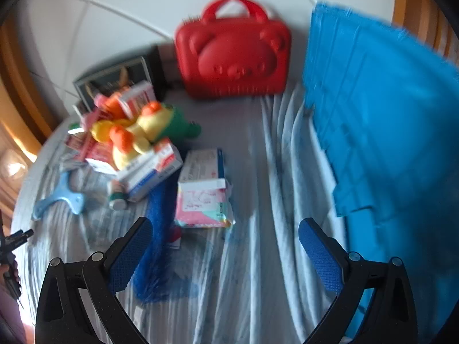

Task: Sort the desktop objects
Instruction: 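Grasp a white medicine box with the left gripper while the right grasps the Paracetamol box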

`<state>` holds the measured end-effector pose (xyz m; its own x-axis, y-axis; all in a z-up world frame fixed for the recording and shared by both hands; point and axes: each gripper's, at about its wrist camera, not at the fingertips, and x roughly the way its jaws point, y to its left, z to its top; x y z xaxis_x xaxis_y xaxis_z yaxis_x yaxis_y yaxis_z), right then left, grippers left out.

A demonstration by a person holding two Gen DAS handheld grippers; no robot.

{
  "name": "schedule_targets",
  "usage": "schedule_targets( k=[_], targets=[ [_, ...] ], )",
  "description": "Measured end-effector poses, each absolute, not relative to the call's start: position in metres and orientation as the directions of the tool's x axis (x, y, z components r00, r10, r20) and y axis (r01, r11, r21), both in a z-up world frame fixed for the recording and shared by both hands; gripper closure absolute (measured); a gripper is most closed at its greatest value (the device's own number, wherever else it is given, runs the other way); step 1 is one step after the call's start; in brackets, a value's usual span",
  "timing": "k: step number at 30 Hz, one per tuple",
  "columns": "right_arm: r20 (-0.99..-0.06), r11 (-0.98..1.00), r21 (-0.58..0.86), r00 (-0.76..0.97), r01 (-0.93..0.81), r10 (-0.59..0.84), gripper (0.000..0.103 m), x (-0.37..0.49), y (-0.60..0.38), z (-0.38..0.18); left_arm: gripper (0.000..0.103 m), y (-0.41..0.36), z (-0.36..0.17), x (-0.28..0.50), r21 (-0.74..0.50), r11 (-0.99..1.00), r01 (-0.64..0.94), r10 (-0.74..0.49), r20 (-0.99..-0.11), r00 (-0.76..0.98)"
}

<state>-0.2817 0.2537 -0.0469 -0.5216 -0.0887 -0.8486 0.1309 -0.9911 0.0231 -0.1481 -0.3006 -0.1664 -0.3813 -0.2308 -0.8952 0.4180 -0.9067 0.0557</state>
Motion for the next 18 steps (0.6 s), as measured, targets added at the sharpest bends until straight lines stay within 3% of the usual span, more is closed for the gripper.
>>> schedule_targets(
  k=[3, 5, 18],
  targets=[
    [-0.881, -0.993, 0.002, -0.469, 0.121, -0.059, 0.000, -0.313, 0.244, -0.070, 0.069, -0.304, -0.177, -0.156, 0.037, -0.906, 0.421, -0.202, -0.913, -0.355],
    [-0.906, -0.991, -0.020, -0.421, 0.129, -0.037, 0.000, -0.335, 0.236, -0.088, 0.073, -0.303, -0.175, -0.158, 0.022, -0.907, 0.422, -0.188, -0.915, -0.358],
    [-0.981, -0.968, -0.076, -0.192, 0.240, 0.030, 0.000, -0.430, 0.185, -0.165, 0.074, -0.300, -0.172, -0.165, 0.027, -0.867, 0.497, -0.230, -0.908, -0.352]
  ],
)
